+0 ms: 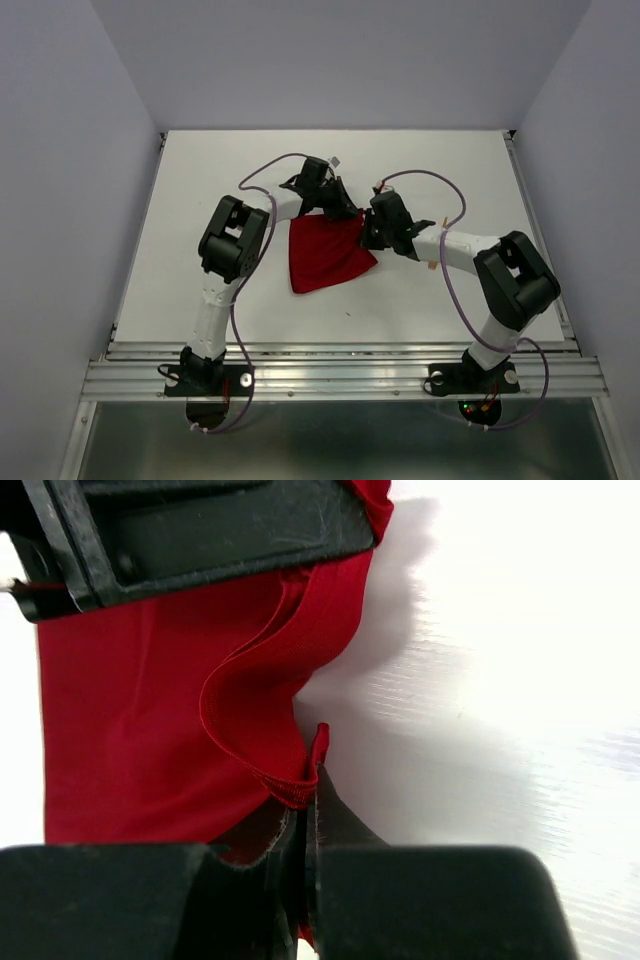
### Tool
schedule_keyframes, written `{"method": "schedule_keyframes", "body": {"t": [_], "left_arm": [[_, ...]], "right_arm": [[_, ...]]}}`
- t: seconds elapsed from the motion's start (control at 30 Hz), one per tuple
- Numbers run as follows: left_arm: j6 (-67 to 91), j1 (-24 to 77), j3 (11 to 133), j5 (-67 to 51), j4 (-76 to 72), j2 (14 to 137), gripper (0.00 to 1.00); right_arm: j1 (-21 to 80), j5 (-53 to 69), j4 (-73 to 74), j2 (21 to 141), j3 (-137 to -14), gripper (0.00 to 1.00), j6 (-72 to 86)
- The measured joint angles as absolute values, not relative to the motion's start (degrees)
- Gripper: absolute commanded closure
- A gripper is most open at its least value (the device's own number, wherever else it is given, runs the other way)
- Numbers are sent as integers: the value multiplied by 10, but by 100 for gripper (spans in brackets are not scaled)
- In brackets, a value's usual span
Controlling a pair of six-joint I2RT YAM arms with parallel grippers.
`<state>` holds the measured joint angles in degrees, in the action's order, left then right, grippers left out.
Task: Fold the napkin into a case and place the utensils inside
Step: Pick up the lower triangle-folded napkin from the center of the board.
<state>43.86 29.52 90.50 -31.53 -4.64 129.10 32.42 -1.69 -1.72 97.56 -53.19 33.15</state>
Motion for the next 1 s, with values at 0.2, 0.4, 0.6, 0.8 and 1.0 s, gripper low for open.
{"method": "schedule_keyframes", "body": {"t": [0.2,0.4,0.6,0.8,1.0], "left_arm": [[456,293,882,-317,-93,1280,100],[476,290,845,-317,-147,1268,100],[489,287,809,-316,-198,1266,100],[495,287,776,-316,-257,1265,100],[494,284,738,-324,-321,1263,100]], "right_arm": [[345,-72,100,988,-600,99,279],[371,-121,193,1032,-661,99,249],[393,-166,263,1059,-689,99,242],[414,-225,317,1085,-724,99,244],[440,-293,357,1113,-753,99,257]]}}
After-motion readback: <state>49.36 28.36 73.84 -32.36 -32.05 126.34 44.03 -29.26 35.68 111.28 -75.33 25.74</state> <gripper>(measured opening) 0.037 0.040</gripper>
